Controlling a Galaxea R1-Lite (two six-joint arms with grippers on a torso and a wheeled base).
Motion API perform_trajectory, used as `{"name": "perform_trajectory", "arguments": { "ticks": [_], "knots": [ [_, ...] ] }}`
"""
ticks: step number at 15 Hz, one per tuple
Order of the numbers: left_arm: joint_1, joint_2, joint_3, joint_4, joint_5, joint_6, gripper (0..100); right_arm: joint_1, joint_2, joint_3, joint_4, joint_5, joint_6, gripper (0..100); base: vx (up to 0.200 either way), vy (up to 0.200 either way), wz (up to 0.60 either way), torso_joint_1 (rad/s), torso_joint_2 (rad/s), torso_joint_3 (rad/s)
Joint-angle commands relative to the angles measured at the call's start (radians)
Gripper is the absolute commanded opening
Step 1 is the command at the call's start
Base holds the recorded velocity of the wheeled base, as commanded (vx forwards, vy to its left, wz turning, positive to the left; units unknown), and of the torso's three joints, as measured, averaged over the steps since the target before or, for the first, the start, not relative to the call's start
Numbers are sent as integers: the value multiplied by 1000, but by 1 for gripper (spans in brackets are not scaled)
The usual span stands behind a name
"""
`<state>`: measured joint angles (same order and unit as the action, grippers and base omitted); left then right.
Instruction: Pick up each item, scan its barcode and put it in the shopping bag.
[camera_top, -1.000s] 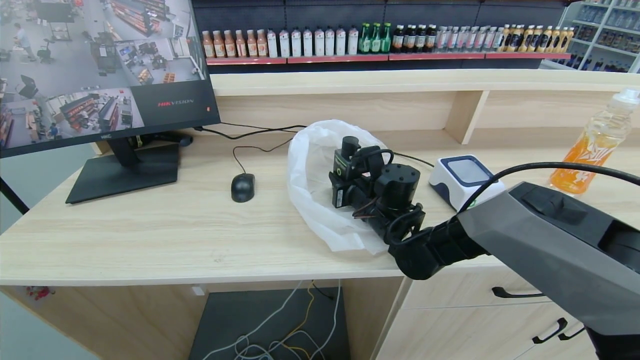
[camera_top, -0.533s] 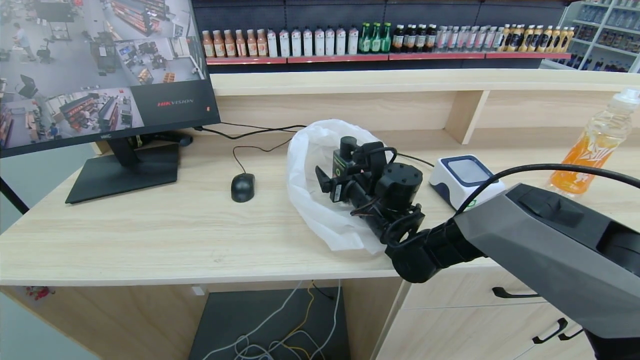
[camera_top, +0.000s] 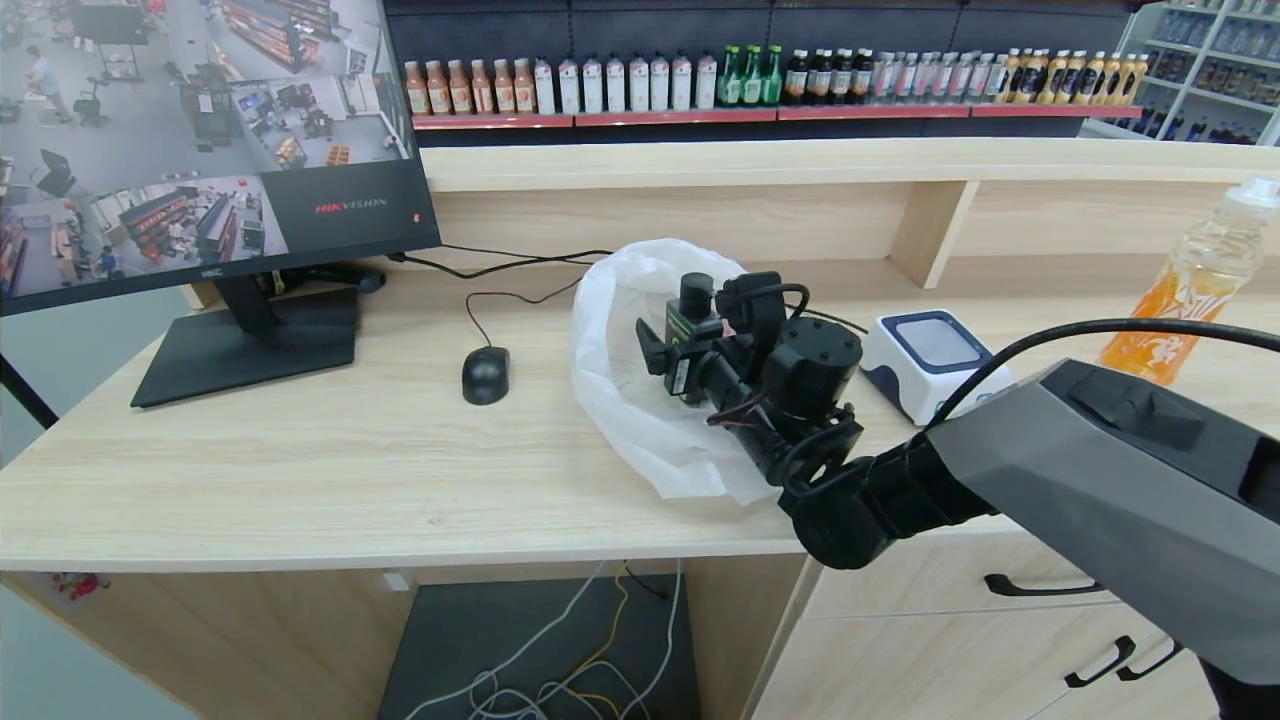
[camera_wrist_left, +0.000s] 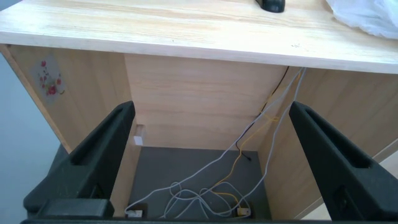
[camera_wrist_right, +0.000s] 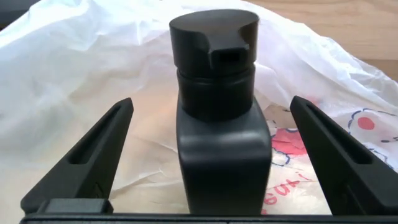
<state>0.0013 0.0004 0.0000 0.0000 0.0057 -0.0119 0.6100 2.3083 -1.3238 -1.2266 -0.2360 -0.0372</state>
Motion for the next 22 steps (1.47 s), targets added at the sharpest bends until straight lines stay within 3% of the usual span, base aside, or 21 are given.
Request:
{"name": "perform_trajectory", "arguments": {
  "ticks": [1, 11, 15, 18, 22],
  "knots": [
    [0, 0, 0, 0, 0, 0, 100, 1, -46, 66, -28, 0, -10, 100, 0, 0, 0, 0, 0, 0],
    [0, 0, 0, 0, 0, 0, 100, 47, -280, 334, -175, -17, -24, 100, 0, 0, 0, 0, 0, 0],
    [0, 0, 0, 0, 0, 0, 100, 57, -308, 466, -344, -6, -27, 100, 0, 0, 0, 0, 0, 0],
    [0, 0, 0, 0, 0, 1, 100, 91, -359, 546, -344, -8, -10, 100, 0, 0, 0, 0, 0, 0],
    [0, 0, 0, 0, 0, 0, 100, 155, -369, 546, -344, -8, -21, 100, 0, 0, 0, 0, 0, 0]
  ]
}}
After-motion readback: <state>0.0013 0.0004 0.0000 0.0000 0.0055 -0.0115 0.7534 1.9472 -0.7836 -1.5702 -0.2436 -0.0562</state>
